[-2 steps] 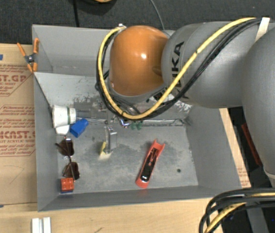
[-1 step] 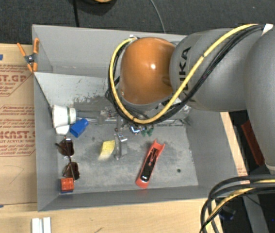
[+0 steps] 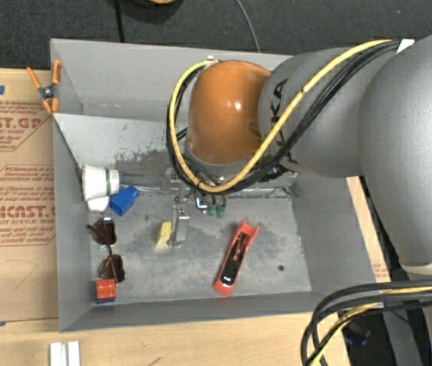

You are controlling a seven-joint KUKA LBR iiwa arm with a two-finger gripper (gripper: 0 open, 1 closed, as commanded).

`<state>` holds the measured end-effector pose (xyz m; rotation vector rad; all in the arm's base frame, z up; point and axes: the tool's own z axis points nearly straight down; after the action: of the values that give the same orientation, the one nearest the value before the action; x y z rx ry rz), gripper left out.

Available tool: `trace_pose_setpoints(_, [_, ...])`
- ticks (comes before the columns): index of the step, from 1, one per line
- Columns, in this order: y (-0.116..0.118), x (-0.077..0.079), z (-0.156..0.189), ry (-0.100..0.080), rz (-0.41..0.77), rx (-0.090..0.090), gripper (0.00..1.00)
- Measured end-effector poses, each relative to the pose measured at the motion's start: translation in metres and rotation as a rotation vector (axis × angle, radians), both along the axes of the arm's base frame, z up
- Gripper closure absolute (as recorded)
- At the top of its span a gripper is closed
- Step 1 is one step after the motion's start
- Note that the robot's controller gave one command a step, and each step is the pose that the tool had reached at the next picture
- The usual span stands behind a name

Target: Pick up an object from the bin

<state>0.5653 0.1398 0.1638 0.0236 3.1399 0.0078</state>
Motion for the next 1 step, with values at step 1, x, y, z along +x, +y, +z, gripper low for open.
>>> trace_pose_setpoints(1, [-0.0063,0.0021,-0.0538,-0.005,0.276,-0.002,0.00])
